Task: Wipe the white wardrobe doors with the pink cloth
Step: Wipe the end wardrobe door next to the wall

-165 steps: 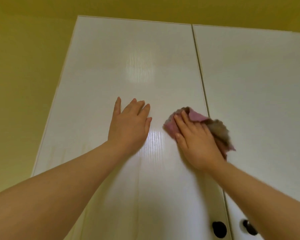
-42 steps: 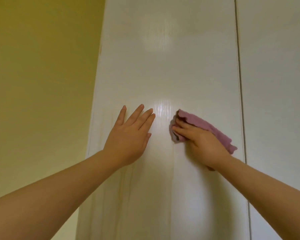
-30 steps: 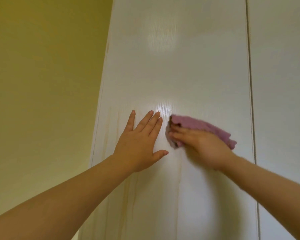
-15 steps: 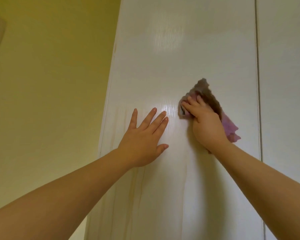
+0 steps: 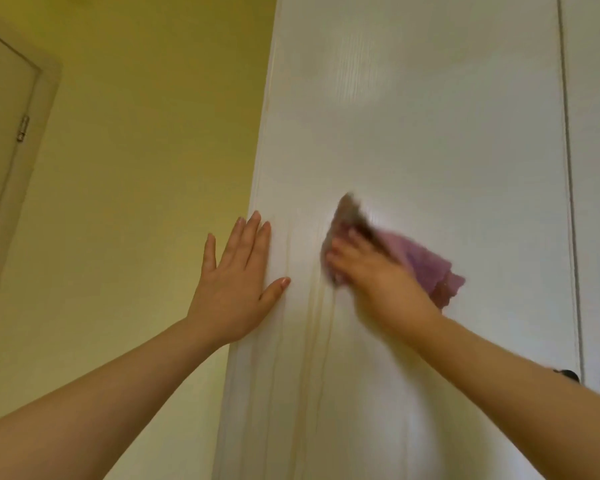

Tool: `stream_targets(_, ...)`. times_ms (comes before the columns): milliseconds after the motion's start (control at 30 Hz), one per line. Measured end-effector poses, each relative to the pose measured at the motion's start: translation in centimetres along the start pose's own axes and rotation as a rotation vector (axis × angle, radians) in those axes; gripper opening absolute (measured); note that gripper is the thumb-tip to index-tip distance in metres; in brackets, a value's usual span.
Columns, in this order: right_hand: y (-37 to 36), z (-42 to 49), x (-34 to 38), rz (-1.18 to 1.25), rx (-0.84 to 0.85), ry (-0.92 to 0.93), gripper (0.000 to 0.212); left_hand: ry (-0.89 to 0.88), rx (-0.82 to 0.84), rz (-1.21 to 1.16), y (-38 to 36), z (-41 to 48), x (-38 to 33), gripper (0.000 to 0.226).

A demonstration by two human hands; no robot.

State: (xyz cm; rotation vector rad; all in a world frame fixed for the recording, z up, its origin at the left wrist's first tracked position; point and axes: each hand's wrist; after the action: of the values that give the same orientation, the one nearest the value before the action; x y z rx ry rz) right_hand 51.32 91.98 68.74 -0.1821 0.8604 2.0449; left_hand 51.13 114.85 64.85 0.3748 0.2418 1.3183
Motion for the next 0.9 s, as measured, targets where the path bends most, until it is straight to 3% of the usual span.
stream_targets(100, 0.1, -1.3, 0.7, -0.072, 0.052, 0.15, 0.044, 0.008, 0.073, -0.011, -0.3, -0.4, 0.3, 0.097)
stream_targets(200, 1.5, 2.5, -0.5, -0.054, -0.151, -0.114, 0.047, 0.006, 0.104, -0.067, -0.7, -0.5, 0.5, 0.094)
stream_targets(267, 0.3, 3.1, 0.6, -0.107, -0.159, -0.171, 0.051, -0.001, 0.115, -0.091, -0.9, -0.6, 0.4, 0.092)
stream_targets(367, -2.4, 0.0, 2.5, -0.031, 0.05, 0.081, 0.049, -0.03, 0.134, -0.135, -0.8, -0.5, 0.8, 0.094)
stream_targets(433, -0.9, -0.4, 2.1, 0.014, 0.058, 0.164, 0.047, -0.067, 0.175, -0.186, -0.4, -0.5, 1.6, 0.097)
stream_targets(500, 1.1, 2.7, 0.4, -0.058, -0.046, 0.006, 0.048, -0.099, 0.208, -0.248, 0.1, -0.6, 2.5, 0.101)
stream_targets(600, 0.7, 5.2, 0.3, -0.249, -0.175, -0.084, 0.048, -0.115, 0.262, -0.269, 0.3, -0.9, 3.3, 0.106)
stream_targets(667, -1.9, 3.2, 2.3, -0.297, -0.084, 0.033, 0.044, -0.113, 0.298, -0.295, 0.4, -0.9, 3.4, 0.108)
stream_targets(733, -2.4, 2.0, 3.5, -0.079, 0.125, 0.202, 0.031, -0.115, 0.318, -0.309, 0.6, -0.7, 3.6, 0.099)
stream_targets(767, -1.6, 2.5, 3.7, -0.01, 0.138, 0.317, 0.02, -0.117, 0.329, -0.307, 0.7, -0.7, 3.7, 0.089)
stream_targets(800, -0.6, 4.0, 3.4, 0.032, -0.012, 0.337, 0.02, -0.122, 0.333, -0.305, 0.8, -0.6, 4.0, 0.081)
stream_targets(867, 0.9, 6.3, 2.4, 0.127, -0.025, 0.117, 0.014, -0.138, 0.346, -0.311, 0.6, -0.5, 4.2, 0.074)
stream_targets(900, 1.4, 7.5, 1.8, 0.108, -0.023, 0.044, 0.021, -0.14, 0.352, -0.318, 0.5, -0.6, 4.3, 0.072)
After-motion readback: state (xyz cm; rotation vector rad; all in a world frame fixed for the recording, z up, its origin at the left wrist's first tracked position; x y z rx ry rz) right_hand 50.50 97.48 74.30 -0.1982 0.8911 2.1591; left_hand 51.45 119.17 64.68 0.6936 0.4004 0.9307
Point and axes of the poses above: each hand's wrist, its own z-axis towards the middle knuckle, its own y-axis out of the back of the hand, x = y × z, and after that the axes turned 1 degree about -x, right-handed
